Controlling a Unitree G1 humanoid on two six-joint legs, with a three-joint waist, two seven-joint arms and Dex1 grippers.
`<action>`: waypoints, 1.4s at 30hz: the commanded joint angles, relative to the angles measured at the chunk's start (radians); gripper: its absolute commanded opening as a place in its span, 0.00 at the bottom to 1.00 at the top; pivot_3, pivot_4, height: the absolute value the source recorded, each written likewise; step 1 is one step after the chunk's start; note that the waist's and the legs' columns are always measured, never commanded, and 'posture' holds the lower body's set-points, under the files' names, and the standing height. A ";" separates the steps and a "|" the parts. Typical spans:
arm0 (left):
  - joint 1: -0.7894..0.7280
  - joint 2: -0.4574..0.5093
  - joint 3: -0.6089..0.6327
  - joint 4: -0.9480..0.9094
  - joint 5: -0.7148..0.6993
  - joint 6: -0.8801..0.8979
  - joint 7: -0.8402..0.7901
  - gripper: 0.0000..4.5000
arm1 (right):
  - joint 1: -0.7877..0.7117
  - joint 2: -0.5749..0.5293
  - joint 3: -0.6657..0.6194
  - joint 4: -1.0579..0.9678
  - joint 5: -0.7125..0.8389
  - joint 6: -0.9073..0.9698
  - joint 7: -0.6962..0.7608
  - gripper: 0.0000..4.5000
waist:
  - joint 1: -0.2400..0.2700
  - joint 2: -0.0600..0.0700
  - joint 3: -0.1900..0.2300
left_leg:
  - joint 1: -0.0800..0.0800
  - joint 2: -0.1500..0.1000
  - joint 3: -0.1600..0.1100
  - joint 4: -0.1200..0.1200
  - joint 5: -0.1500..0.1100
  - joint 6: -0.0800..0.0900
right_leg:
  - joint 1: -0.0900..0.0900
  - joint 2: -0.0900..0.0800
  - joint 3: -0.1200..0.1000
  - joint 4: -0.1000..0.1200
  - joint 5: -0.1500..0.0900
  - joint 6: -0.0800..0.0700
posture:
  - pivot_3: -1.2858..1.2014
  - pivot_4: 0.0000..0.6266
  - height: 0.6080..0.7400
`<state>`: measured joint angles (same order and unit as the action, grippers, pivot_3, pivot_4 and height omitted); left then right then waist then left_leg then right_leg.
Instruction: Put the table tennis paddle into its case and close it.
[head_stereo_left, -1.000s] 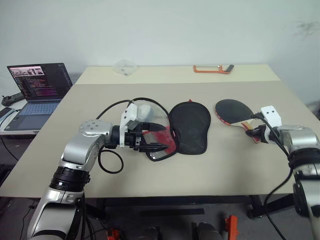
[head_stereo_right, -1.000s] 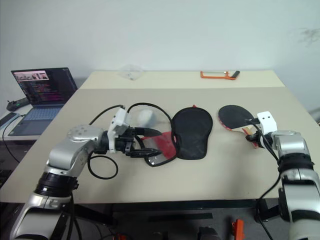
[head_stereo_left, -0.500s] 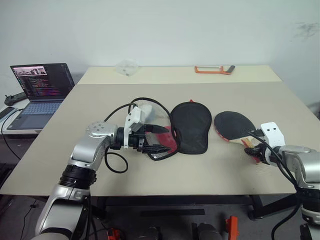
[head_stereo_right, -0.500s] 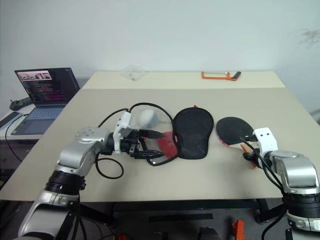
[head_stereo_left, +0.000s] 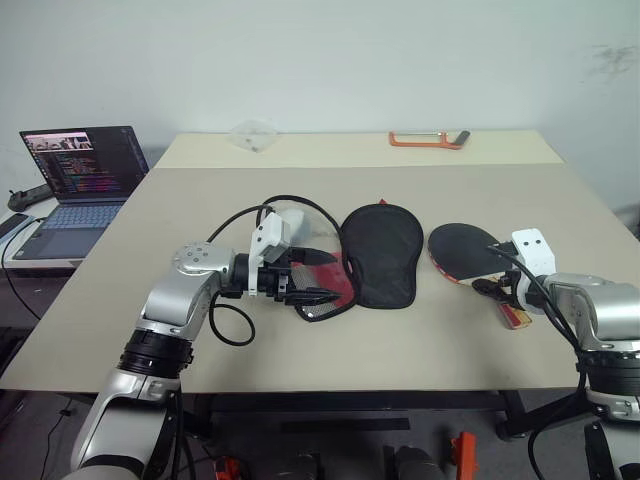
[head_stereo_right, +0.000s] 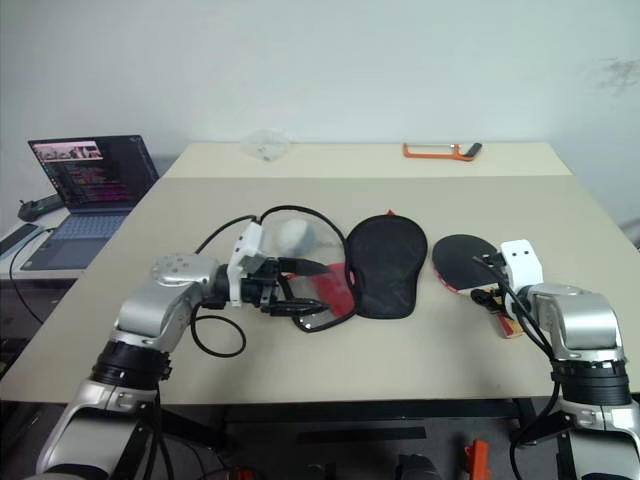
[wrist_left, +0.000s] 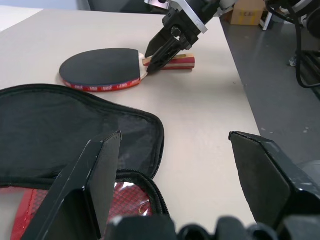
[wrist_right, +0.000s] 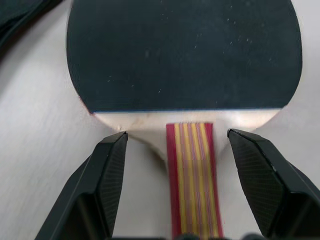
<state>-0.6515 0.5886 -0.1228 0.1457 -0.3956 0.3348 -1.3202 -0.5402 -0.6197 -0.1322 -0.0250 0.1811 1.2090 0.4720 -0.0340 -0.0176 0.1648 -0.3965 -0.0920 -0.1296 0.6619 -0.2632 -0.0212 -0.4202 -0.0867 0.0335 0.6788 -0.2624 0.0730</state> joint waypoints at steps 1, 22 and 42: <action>-0.005 0.016 0.024 -0.049 -0.010 0.006 0.008 0.84 | 0.007 -0.014 0.012 0.013 0.001 -0.008 -0.006 0.76 | 0.000 0.000 0.000 | 0.000 0.000 0.000 0.000 0.000 0.000 | 0.000 0.000 0.000 0.000 0.000 0.000 | 0.52 0.24 1.00; 0.034 0.027 0.035 -0.035 -0.011 -0.031 -0.014 0.84 | 0.022 0.028 -0.045 -0.002 0.020 0.026 -0.065 0.76 | 0.000 -0.001 0.000 | 0.002 0.000 0.001 0.000 0.000 0.000 | 0.001 0.000 0.001 0.000 0.000 0.000 | 0.52 0.24 1.00; 0.050 0.050 0.093 -0.039 -0.031 -0.057 0.008 0.84 | -0.049 0.099 -0.096 -0.012 0.019 0.019 -0.168 0.24 | -0.001 -0.001 -0.001 | 0.007 0.000 0.001 0.000 0.000 0.001 | 0.006 0.000 0.002 0.000 0.001 0.001 | 0.52 0.24 1.00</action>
<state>-0.5874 0.6194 -0.0817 0.1247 -0.4031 0.2963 -1.3183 -0.5525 -0.5243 -0.1884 0.0289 0.1886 1.2166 0.3268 -0.0354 -0.0186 0.1642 -0.3900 -0.0920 -0.1286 0.6615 -0.2631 -0.0200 -0.4146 -0.0864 0.0354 0.6787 -0.2609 0.0742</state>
